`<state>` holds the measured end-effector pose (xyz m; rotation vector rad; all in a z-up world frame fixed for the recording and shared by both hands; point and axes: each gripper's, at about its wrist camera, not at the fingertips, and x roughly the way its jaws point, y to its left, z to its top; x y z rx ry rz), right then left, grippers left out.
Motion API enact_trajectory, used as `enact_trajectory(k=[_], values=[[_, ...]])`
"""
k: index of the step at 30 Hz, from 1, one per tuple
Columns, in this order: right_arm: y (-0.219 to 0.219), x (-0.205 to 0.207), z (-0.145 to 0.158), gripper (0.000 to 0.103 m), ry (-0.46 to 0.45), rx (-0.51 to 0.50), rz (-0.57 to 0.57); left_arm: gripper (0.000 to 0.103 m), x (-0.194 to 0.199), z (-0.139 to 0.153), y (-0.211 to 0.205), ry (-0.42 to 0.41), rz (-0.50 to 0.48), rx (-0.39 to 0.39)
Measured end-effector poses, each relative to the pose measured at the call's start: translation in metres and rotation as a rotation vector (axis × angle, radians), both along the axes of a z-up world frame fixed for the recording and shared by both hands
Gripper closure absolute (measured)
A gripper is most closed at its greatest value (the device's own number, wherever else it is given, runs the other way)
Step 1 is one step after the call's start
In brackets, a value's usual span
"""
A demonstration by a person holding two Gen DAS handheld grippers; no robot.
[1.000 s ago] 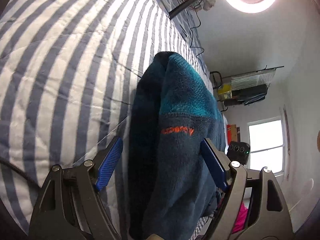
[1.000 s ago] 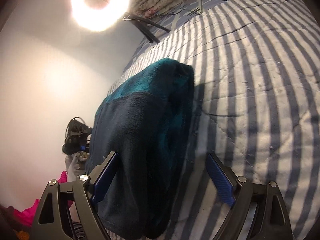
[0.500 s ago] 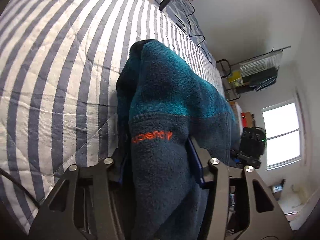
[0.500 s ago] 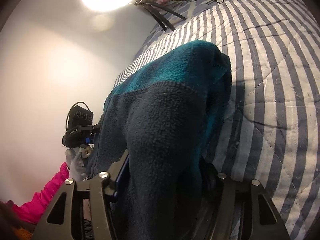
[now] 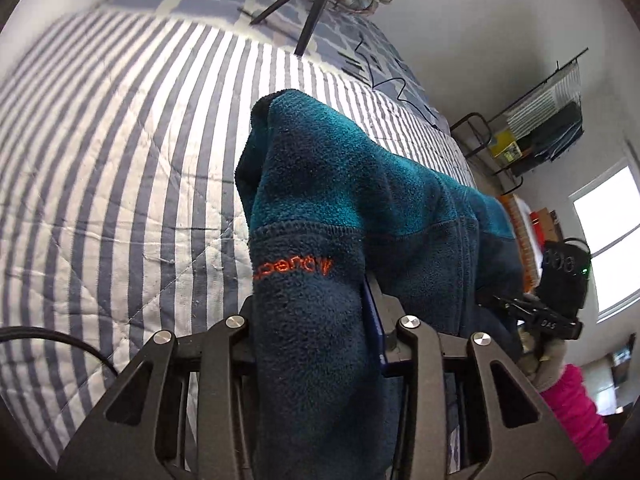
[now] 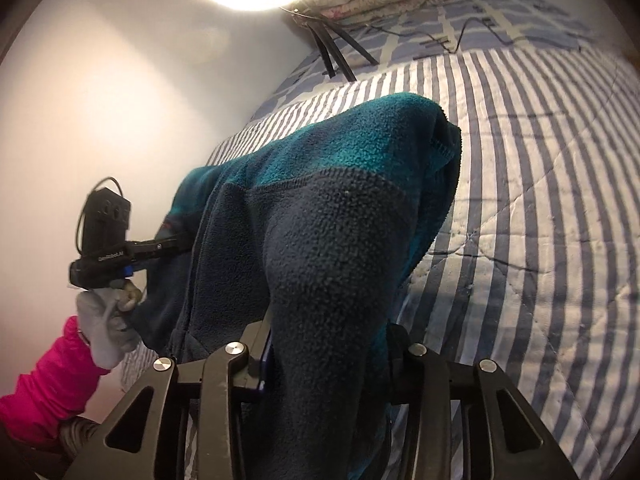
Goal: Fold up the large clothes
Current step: 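Lift the folded bundle with both tools and carry it up the bed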
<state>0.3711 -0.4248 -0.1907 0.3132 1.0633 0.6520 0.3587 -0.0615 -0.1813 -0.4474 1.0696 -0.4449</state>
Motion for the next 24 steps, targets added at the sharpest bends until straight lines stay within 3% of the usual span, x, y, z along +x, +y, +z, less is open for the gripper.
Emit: enact_trajectory(k=[7,24], values=[[0.006,-0.01,0.028,0.065,-0.049,-0.077,-0.007,0.069,-0.02,0.034,-0.028,-0.103,-0.005,0.091],[-0.068,-0.02,0.08,0.065,-0.155,-0.163,-0.059,0.069,-0.026,0.083,-0.121,-0.248,-0.103,0.162]])
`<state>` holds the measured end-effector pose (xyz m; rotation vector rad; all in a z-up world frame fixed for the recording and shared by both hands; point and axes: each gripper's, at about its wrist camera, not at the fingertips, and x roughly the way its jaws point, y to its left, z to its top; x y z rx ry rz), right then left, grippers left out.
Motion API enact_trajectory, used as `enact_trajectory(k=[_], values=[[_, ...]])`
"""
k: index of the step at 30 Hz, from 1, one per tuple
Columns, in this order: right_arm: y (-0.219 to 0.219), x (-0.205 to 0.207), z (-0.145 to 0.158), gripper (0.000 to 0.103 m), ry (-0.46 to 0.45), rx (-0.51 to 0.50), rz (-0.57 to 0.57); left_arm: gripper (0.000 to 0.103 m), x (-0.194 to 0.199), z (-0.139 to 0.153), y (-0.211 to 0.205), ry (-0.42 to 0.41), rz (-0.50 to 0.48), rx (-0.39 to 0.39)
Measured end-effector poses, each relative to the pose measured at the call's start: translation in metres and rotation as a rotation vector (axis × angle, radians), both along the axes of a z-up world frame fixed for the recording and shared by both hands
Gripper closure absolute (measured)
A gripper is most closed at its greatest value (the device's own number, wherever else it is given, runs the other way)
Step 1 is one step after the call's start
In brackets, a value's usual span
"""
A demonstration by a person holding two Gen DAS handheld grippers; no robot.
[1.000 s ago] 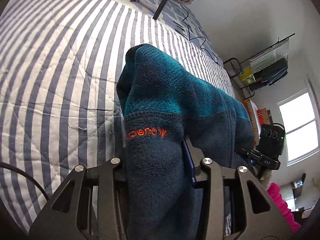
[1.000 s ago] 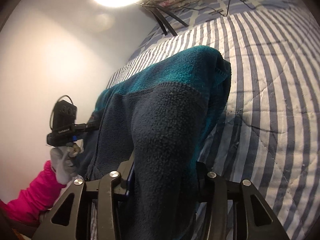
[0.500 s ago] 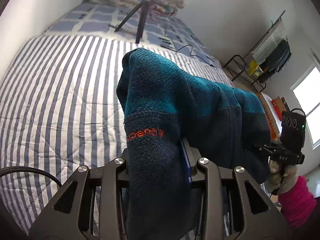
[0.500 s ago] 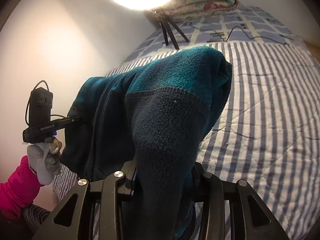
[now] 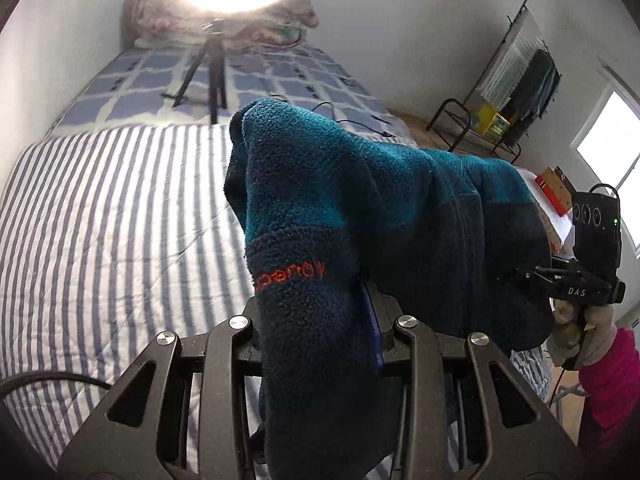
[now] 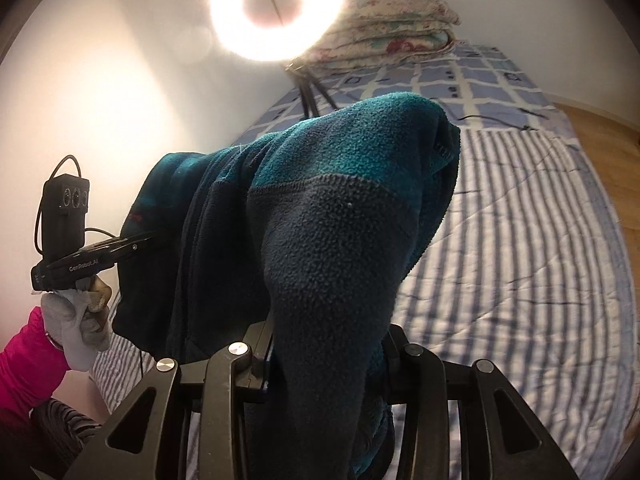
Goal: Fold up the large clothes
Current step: 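Lift the folded bundle with both tools and carry it up the bed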
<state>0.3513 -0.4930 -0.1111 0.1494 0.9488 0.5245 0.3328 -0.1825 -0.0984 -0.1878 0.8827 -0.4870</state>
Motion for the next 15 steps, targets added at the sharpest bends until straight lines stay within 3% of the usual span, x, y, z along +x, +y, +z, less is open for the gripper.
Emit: enact_trajectory(k=[15], values=[[-0.081,0.04,0.016,0.066,-0.042,-0.101,-0.115,0.07,0.064,0.005,-0.101,-0.074,-0.091,-0.007]])
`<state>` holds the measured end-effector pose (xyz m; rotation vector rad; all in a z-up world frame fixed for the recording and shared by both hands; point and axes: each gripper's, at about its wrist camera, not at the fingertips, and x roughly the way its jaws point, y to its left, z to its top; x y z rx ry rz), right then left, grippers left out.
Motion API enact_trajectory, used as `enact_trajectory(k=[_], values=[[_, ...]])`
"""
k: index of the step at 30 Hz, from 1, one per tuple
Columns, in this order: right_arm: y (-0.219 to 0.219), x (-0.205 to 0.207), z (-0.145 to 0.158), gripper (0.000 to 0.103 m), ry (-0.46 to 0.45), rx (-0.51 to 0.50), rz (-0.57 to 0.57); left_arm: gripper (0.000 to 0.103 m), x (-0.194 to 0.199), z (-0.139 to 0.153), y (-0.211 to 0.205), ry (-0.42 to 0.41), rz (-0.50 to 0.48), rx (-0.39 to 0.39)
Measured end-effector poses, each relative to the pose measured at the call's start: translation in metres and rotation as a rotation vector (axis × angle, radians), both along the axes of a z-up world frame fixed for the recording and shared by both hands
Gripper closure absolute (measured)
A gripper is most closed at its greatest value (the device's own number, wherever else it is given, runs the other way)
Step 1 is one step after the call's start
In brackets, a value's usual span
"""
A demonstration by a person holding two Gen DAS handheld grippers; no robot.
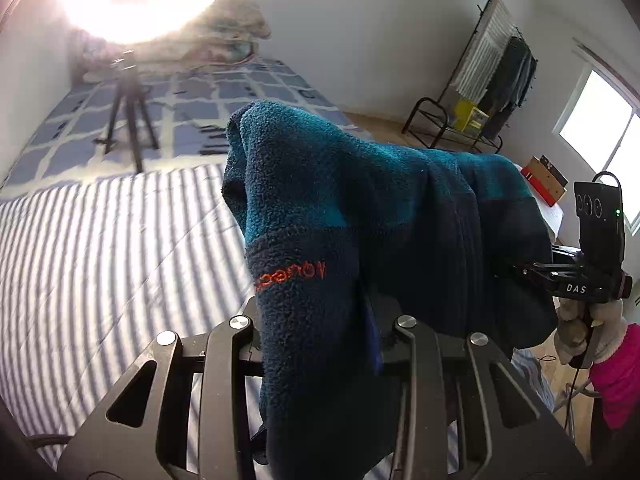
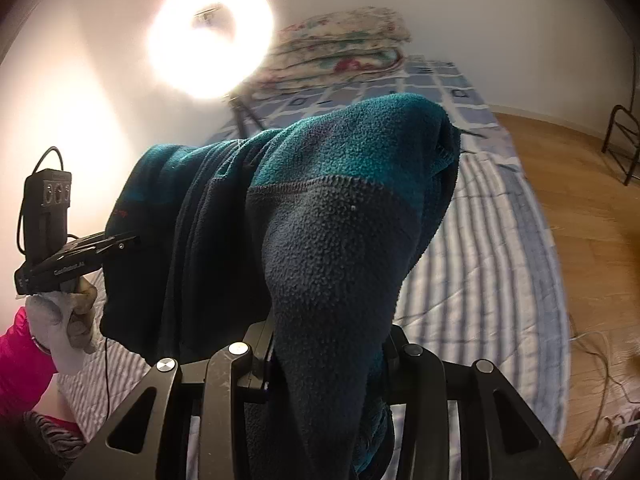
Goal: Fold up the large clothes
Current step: 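Lift the folded bundle with both tools and carry it up the bed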
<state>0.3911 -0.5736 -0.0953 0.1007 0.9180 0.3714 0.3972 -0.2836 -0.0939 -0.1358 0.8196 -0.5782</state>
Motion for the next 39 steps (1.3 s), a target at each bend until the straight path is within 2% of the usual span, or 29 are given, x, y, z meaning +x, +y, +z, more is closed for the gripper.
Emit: enact_trajectory(k=[11,22,29,35,38,39], values=[[-0.056,0.074,0.0,0.066,-0.015,-0.054,-0.103,0.07,0.085,-0.006,-0.078,-0.018,-0.004,-0.015],[-0.097,0.161,-0.002,0.066,-0.019,-0.139,-0.132,0.071,0.154,-0.018,-0.137,-0.019,0.017,-0.018],[-0.119,0.194,-0.024,0.066,0.015,-0.171,-0.139,0.071,0.179,-0.041,-0.168,0.024,0.012,-0.009],[-0.132,0.208,-0.052,0.065,0.042,-0.14,-0.155,0.071,0.184,-0.055,-0.172,0.032,0.031,0.002],[-0.135,0.216,-0.061,0.06,0.051,-0.136,-0.175,0.071,0.188,-0.06,-0.172,0.029,0.036,0.028],[-0.135,0.219,-0.063,0.055,0.054,-0.145,-0.187,0.07,0.189,-0.063,-0.172,0.031,0.041,0.038]])
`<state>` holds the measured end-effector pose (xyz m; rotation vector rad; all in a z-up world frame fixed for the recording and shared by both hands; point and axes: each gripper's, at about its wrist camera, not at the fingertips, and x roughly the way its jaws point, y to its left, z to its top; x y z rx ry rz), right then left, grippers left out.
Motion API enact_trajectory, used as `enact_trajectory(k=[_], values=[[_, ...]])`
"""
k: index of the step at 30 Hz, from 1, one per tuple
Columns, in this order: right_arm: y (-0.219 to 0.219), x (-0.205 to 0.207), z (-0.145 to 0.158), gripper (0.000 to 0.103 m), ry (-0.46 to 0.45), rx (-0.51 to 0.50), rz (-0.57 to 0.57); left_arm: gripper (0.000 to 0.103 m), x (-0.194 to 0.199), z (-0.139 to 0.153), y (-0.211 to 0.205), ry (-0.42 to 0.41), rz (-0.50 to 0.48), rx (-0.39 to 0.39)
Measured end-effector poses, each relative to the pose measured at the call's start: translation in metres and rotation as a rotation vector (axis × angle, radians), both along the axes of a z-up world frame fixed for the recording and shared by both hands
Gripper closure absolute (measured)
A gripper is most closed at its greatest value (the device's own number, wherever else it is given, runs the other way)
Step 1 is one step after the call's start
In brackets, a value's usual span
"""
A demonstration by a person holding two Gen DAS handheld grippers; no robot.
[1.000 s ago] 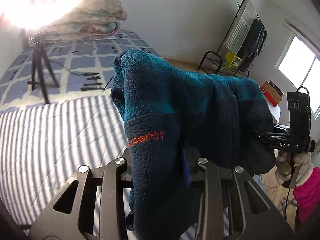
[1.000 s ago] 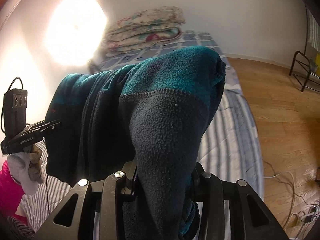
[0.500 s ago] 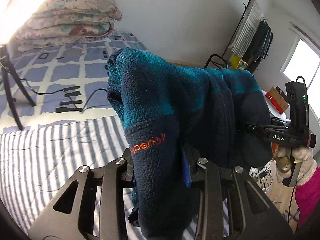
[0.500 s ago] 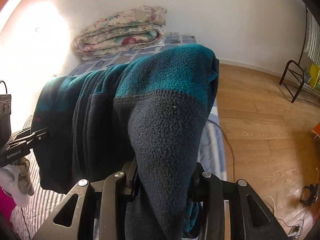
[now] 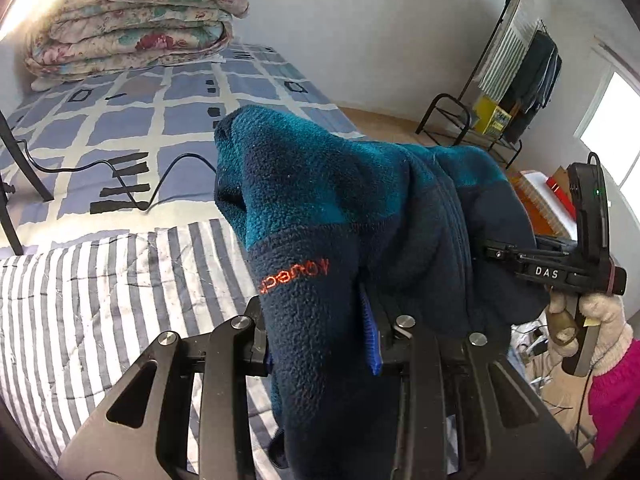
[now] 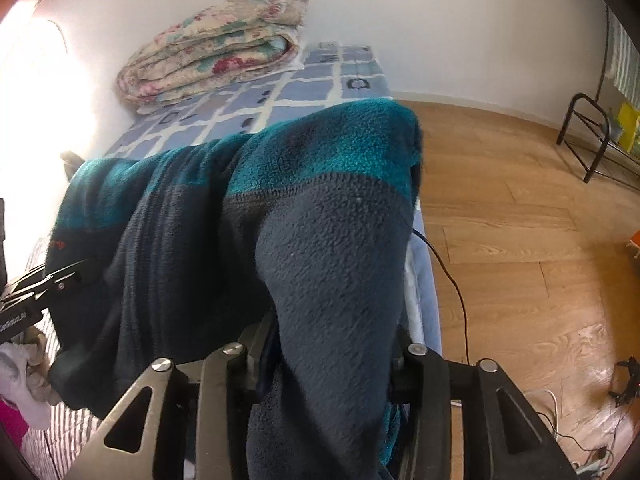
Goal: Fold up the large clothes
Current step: 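Lift the folded bundle with both tools and carry it up the bed, then lower the bundle onto the bed and open both tools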
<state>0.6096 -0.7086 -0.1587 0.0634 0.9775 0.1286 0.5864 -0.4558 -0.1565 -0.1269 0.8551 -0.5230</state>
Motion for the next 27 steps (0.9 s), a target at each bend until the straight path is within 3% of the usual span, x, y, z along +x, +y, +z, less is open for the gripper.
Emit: enact_trajectory(k=[4,9,15,21,27], values=[[0.0,0.008,-0.006,0.041,0.01,-0.088,-0.073,0.065,0.005,-0.007,0.0,0.012,0.018,0.031],[-0.006,0.003,-0.006,0.035,0.017,-0.132,-0.111,0.065,0.0,-0.004,0.004,-0.047,0.033,0.075],[-0.011,0.001,-0.011,0.024,0.04,-0.171,-0.153,0.065,-0.018,0.015,0.011,-0.092,0.015,0.071],[-0.009,-0.02,0.001,0.027,0.012,-0.197,-0.211,0.065,-0.048,0.038,0.022,-0.156,0.002,0.069],[0.002,-0.061,0.038,0.027,-0.076,-0.166,-0.234,0.065,-0.086,0.064,0.032,-0.199,-0.012,0.057]])
